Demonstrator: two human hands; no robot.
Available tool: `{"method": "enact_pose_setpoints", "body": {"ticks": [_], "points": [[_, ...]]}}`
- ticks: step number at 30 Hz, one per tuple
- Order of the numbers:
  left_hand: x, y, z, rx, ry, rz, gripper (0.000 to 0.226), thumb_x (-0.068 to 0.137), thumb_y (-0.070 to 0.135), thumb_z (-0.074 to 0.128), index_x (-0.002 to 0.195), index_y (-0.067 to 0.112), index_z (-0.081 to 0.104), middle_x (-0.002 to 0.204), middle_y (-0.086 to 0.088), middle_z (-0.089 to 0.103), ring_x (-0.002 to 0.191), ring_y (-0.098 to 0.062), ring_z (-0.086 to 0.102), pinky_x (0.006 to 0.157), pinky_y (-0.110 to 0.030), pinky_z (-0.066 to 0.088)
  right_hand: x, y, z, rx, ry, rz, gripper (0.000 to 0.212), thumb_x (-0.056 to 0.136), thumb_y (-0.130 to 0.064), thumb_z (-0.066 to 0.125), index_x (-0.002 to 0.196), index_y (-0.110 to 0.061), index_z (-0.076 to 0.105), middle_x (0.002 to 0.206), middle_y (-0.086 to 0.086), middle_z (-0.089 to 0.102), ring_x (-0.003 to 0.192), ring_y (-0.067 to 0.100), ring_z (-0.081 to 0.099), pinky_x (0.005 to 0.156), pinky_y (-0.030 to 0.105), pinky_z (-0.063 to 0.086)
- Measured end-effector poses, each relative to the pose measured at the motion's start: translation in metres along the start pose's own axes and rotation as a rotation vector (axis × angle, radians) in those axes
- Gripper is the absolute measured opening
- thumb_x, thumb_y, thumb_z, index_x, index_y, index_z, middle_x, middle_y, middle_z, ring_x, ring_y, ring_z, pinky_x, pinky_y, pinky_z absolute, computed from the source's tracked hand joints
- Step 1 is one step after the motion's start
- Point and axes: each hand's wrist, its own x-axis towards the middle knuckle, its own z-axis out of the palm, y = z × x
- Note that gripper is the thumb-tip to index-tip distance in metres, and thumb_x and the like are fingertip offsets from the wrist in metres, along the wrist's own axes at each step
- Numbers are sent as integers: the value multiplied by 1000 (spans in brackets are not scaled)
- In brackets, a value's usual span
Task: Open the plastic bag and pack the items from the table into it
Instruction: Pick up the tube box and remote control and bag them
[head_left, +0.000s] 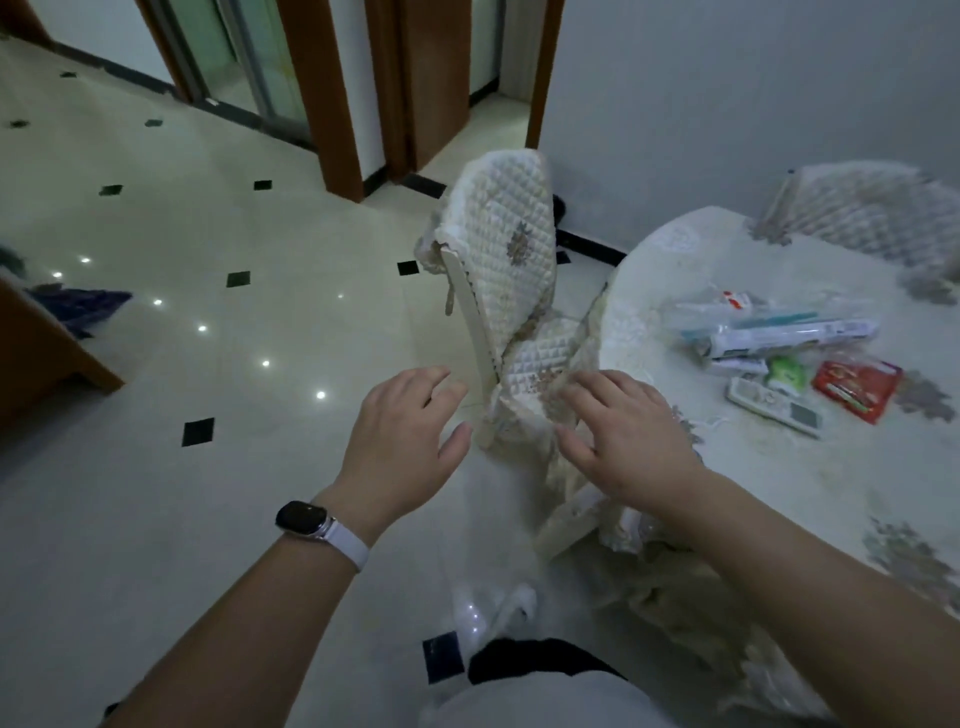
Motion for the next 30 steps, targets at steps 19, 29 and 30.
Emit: {"method": "enact_pose_setpoints", "body": {"ticks": [19,29,30], "points": [[277,73,154,-125,-240,491,44,89,40,53,123,15,65,127,-11,62,111,-31,58,90,-43,47,63,201,40,48,31,553,44,86,-46,48,112,-17,66,124,5,64,115,29,57,92,42,46],[386,129,245,-363,-350,842,41,89,34,60,123,11,66,127,-13,64,112,-31,61,93,-44,52,49,245,53,2,11,969,46,85,-46,45,110,-16,69,121,6,67,111,29,61,88,42,50],[393,133,255,-388,-358,880,41,89,34,59,123,11,66,126,-13,64,112,-30,62,93,-43,52,49,245,55,2,1,1019,46,86,-47,44,110,-16,69,121,6,67,111,29,62,88,42,50]]}}
